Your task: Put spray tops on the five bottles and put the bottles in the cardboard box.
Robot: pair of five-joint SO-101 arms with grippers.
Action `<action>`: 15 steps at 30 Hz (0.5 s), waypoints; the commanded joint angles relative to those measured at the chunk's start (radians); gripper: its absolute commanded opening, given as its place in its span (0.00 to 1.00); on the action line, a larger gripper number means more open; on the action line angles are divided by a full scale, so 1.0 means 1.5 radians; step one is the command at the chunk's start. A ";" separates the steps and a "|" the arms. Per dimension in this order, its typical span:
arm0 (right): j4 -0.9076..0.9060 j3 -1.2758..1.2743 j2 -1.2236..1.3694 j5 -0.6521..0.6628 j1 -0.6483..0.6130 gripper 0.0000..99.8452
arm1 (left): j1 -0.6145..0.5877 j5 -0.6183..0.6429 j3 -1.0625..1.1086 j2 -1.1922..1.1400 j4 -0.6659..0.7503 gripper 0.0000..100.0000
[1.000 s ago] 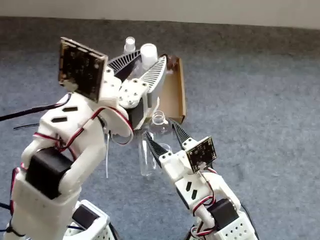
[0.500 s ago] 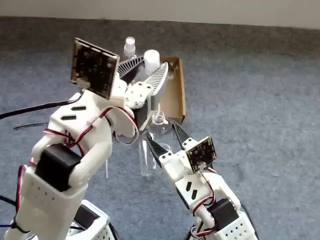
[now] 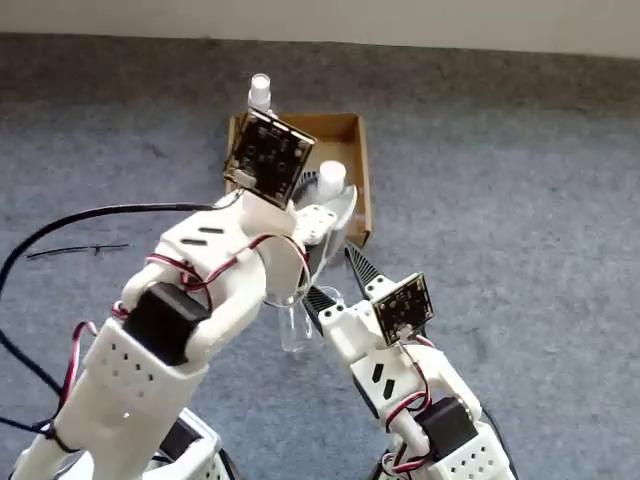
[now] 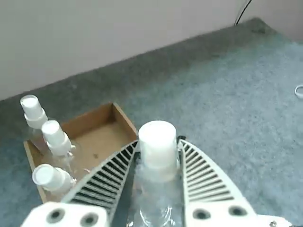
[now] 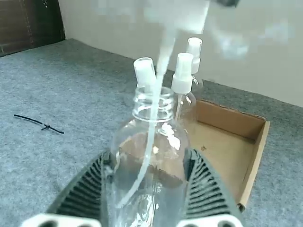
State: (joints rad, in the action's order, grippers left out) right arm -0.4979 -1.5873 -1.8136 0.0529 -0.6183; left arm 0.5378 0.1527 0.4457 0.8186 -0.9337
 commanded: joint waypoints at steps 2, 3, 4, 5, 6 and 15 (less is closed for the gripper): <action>0.015 0.010 -0.006 -0.007 0.013 0.00 | 0.010 0.003 0.046 0.014 -0.005 0.00; 0.015 0.010 -0.006 -0.007 0.017 0.00 | 0.004 0.003 0.048 0.014 -0.009 0.00; 0.015 0.010 -0.006 -0.007 0.026 0.00 | -0.002 0.003 0.048 0.014 -0.019 0.00; 0.016 0.011 -0.006 -0.007 0.037 0.00 | -0.006 0.003 0.048 0.014 -0.028 0.00; 0.016 0.011 -0.006 -0.007 0.048 0.00 | -0.006 0.003 0.048 0.014 -0.036 0.01; 0.016 0.011 -0.006 -0.007 0.060 0.00 | -0.004 -0.044 0.031 0.014 -0.095 0.15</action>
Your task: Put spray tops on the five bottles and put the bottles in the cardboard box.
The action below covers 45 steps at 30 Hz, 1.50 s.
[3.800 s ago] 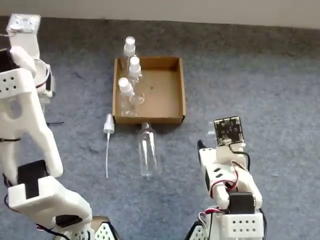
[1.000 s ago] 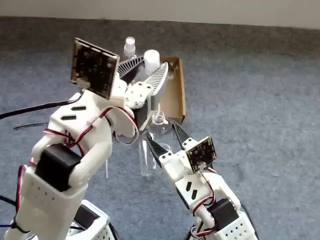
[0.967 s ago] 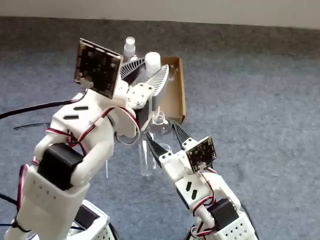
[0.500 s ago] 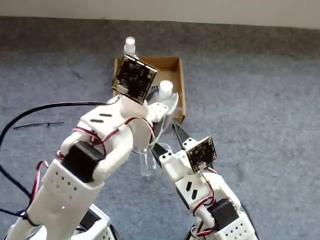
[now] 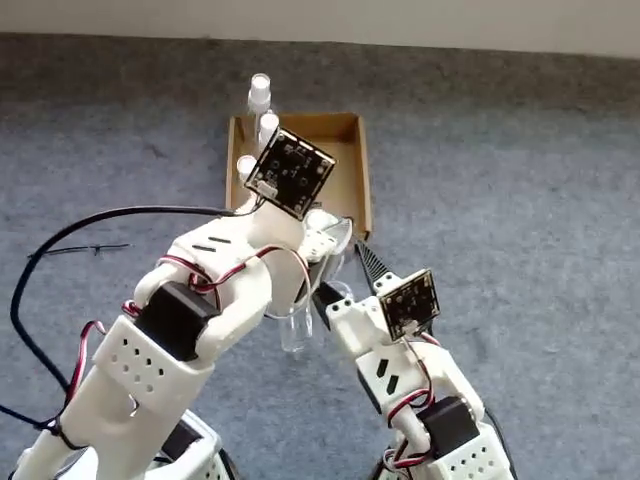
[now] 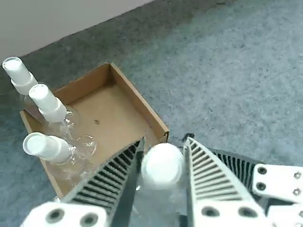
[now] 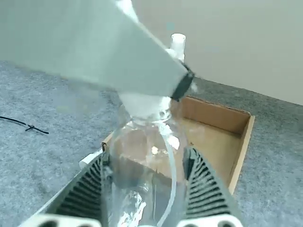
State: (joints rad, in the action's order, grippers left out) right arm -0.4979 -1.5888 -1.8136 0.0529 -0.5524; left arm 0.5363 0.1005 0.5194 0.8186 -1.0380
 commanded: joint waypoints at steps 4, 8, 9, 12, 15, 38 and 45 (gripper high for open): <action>0.016 0.012 -0.006 -0.007 0.016 0.00 | -0.004 -0.025 -0.094 0.013 -0.026 0.16; 0.016 0.012 -0.006 -0.007 0.016 0.00 | -0.005 -0.055 -0.174 0.012 -0.027 0.16; 0.016 0.012 -0.006 -0.007 0.016 0.00 | -0.005 -0.063 -0.190 0.012 -0.027 0.15; 0.016 0.012 -0.006 -0.007 0.016 0.00 | -0.011 -0.079 -0.209 0.010 -0.027 0.15; 0.015 0.012 -0.006 -0.007 0.016 0.00 | -0.043 -0.078 -0.188 0.008 -0.021 0.15; 0.015 0.012 -0.006 -0.003 -0.006 0.00 | -0.068 -0.081 -0.091 -0.075 0.042 0.15; 0.015 0.012 -0.006 -0.003 -0.005 0.00 | -0.071 -0.081 -0.180 -0.048 0.038 0.15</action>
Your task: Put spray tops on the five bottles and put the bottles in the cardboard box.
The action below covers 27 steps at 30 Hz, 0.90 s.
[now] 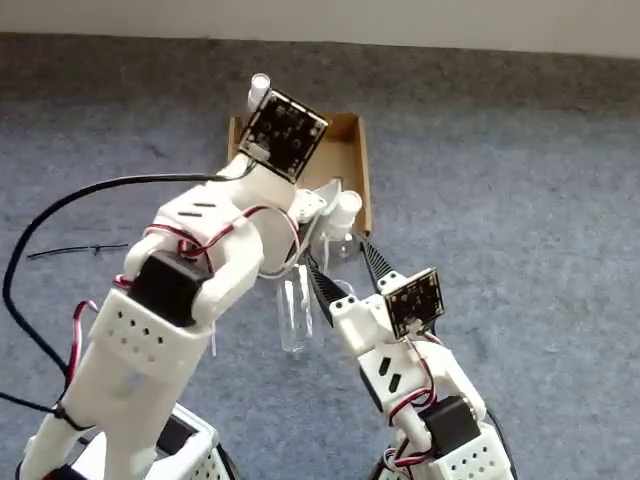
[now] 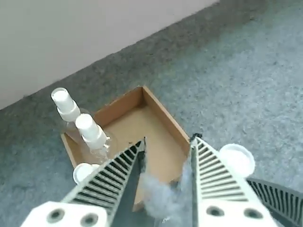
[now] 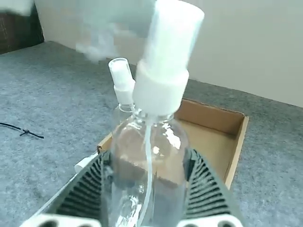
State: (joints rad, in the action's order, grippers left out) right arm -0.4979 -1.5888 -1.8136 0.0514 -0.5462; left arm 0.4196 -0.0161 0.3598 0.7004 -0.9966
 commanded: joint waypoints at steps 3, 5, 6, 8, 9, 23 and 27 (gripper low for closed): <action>0.015 0.012 -0.006 -0.002 -0.009 0.00 | 0.009 -0.003 -0.126 0.049 -0.032 0.15; 0.015 0.012 -0.006 -0.003 -0.009 0.00 | 0.013 -0.003 -0.150 0.050 -0.068 0.15; 0.015 0.012 -0.006 -0.003 -0.009 0.00 | 0.013 -0.003 -0.156 0.049 -0.083 0.15; 0.015 0.012 -0.006 -0.003 -0.009 0.00 | 0.013 -0.003 -0.150 0.049 -0.093 0.15; 0.015 0.012 -0.006 -0.003 -0.010 0.00 | 0.013 -0.003 -0.142 0.049 -0.094 0.15; 0.015 0.012 -0.006 -0.003 -0.010 0.00 | 0.048 -0.036 -0.059 0.048 -0.086 0.15; 0.015 0.012 -0.006 -0.003 -0.010 0.00 | 0.035 -0.041 -0.026 0.049 -0.065 0.15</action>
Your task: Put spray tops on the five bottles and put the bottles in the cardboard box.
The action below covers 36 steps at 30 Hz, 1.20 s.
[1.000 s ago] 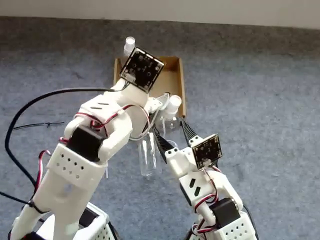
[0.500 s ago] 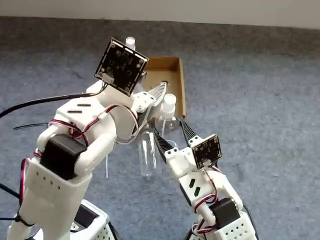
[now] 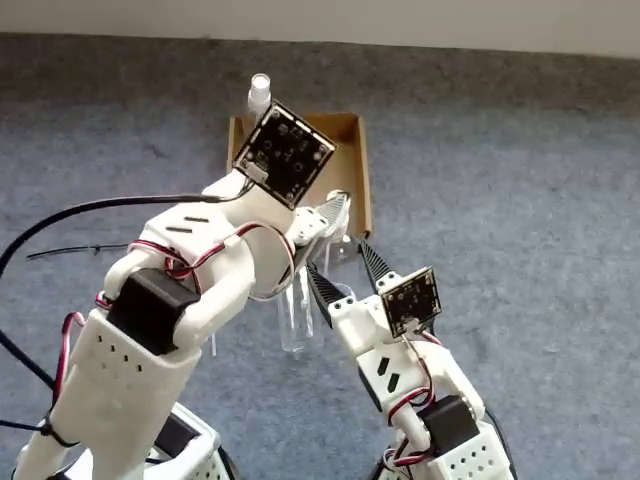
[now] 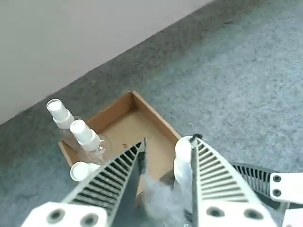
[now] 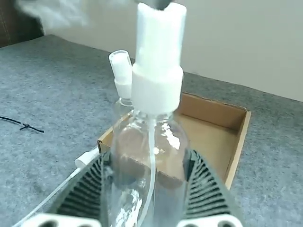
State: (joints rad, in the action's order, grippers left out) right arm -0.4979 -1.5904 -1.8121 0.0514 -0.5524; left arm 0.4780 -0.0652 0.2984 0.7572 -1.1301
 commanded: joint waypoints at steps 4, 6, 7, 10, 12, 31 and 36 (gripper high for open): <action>0.015 0.013 -0.007 -0.002 -0.007 0.00 | -0.041 -0.008 0.028 0.010 0.057 0.15; 0.016 0.018 -0.007 -0.002 -0.006 0.00 | -0.054 -0.008 0.028 0.010 0.055 0.15; 0.016 0.025 -0.007 -0.002 -0.005 0.00 | -0.057 -0.008 0.028 0.010 0.055 0.15; 0.015 0.041 -0.007 -0.002 -0.005 0.00 | -0.055 -0.008 0.028 0.010 0.054 0.15; 0.015 0.046 -0.007 -0.003 -0.005 0.00 | -0.052 -0.008 0.028 0.010 0.054 0.15; 0.002 0.162 0.003 -0.002 0.053 0.00 | -0.010 -0.055 -0.214 0.057 -0.173 0.16; 0.004 0.246 0.098 -0.002 0.078 0.00 | -0.011 -0.097 -0.257 0.065 -0.340 0.16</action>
State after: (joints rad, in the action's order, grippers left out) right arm -0.4994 -1.3464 -1.7599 0.0529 -0.4772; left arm 0.4595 -0.1527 -0.0222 0.8447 -1.4507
